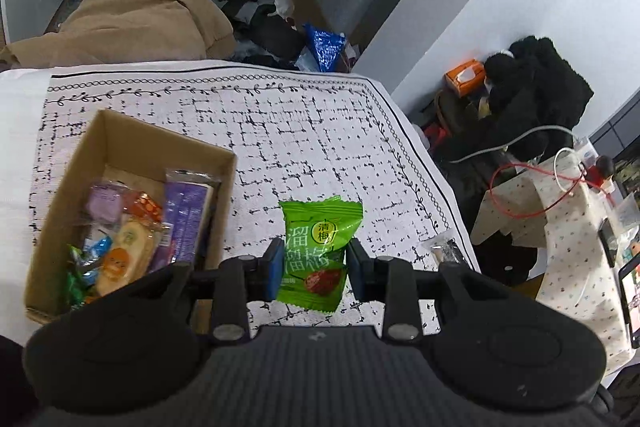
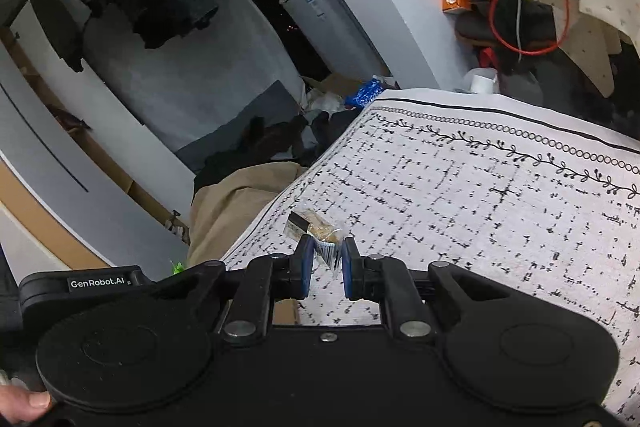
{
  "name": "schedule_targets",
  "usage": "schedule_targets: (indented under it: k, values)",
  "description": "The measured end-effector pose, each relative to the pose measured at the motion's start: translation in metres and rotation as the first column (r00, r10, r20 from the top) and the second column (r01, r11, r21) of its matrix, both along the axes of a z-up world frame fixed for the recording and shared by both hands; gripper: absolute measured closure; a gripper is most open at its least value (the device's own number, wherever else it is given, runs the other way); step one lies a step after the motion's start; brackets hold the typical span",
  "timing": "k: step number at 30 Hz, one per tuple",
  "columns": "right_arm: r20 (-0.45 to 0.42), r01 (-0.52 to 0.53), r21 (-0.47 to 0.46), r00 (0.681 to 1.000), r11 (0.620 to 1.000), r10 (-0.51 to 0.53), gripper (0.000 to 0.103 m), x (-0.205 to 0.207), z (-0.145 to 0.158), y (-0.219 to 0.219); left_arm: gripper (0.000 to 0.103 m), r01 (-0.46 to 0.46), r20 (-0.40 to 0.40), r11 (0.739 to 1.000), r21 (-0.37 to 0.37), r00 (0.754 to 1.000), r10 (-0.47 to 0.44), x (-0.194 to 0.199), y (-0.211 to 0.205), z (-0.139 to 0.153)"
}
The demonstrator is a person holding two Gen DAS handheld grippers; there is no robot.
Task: Organize snacks
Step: 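Carry both snacks into the box and open both tools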
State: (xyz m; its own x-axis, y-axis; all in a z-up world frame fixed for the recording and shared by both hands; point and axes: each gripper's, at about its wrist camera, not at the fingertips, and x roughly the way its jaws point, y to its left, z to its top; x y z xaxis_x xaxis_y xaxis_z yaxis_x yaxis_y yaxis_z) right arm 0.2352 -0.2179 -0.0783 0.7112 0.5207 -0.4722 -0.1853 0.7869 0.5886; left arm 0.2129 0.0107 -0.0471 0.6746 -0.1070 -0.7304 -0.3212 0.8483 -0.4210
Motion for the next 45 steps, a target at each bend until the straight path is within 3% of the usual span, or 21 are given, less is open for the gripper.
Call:
schedule_targets:
  k: [22, 45]
  values:
    - [0.0, -0.101, -0.021, 0.995, 0.995, 0.101, 0.088, 0.002, 0.009, 0.063, 0.071, -0.1, -0.014, 0.994, -0.052, 0.995, 0.1, -0.012, 0.075, -0.005]
    - [-0.081, -0.243, -0.016, 0.967, 0.97, 0.241, 0.088, 0.026, -0.01, 0.141, 0.07, -0.223, -0.081, 0.973, -0.058, 0.973, 0.218, 0.02, 0.138, -0.039]
